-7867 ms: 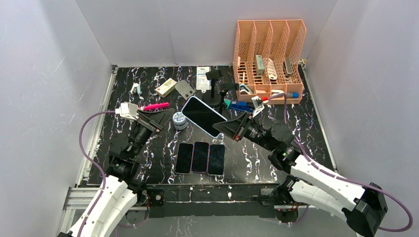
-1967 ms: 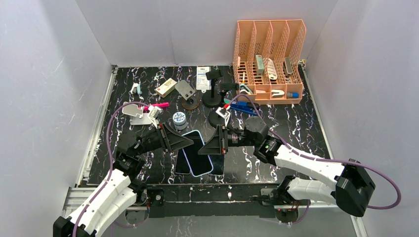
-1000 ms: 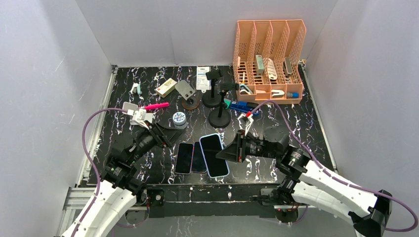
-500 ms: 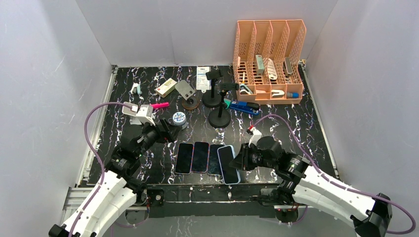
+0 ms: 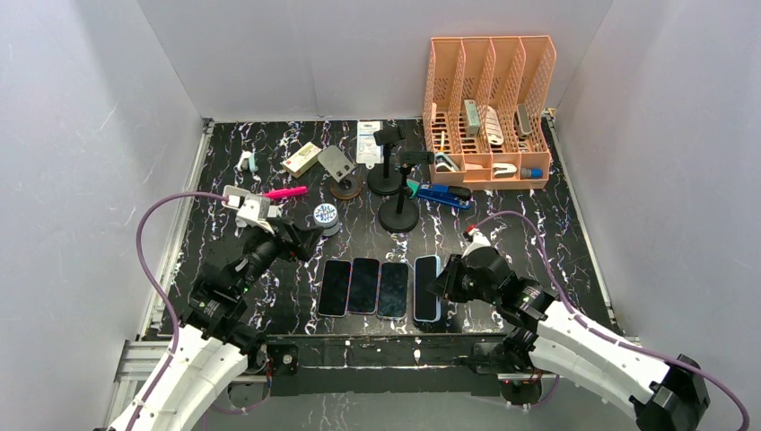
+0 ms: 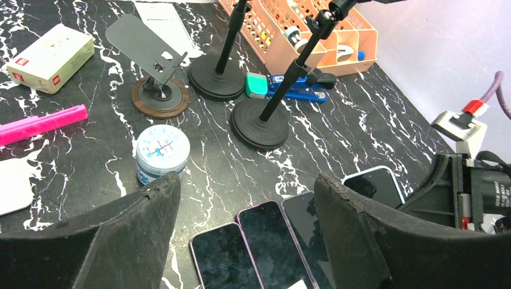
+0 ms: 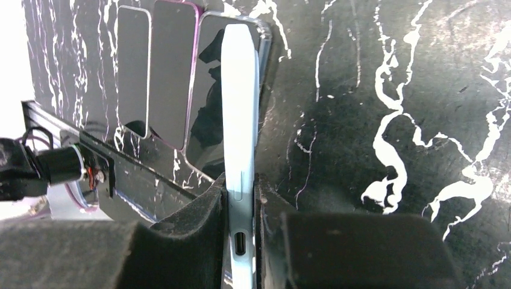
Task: Remove the phone from the phone stand
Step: Place the phone at the center of the board.
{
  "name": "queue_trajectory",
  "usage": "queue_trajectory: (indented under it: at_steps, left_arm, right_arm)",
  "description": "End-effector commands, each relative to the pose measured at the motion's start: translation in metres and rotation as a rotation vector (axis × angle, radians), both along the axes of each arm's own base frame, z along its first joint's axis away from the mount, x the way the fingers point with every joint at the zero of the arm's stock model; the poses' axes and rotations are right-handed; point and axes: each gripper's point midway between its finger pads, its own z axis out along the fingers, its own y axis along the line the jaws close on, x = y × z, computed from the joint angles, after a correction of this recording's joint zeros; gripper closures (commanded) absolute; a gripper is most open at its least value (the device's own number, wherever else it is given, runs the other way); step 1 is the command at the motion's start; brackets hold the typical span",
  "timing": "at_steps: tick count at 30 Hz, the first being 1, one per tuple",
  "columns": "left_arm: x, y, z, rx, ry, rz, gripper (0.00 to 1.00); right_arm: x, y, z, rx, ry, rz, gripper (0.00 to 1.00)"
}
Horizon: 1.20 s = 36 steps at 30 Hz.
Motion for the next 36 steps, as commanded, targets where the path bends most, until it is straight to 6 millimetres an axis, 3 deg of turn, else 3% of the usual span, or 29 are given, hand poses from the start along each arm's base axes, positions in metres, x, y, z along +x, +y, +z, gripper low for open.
queue_trajectory:
  at_steps: [1,23,36]
  left_arm:
    - [0.000,-0.004,-0.004,0.024,-0.008,-0.031,0.21]
    - [0.004,-0.017,-0.023,0.044,0.086,-0.084,0.20]
    - [0.006,-0.013,-0.024,0.048,0.091,-0.057,0.20]
  right_arm:
    - [0.015,0.017,0.012,0.155,0.014,-0.024,0.99]
    - [0.029,0.013,-0.010,0.264,0.137,0.021,0.99]
    - [0.030,-0.006,-0.026,0.177,0.155,-0.014,0.99]
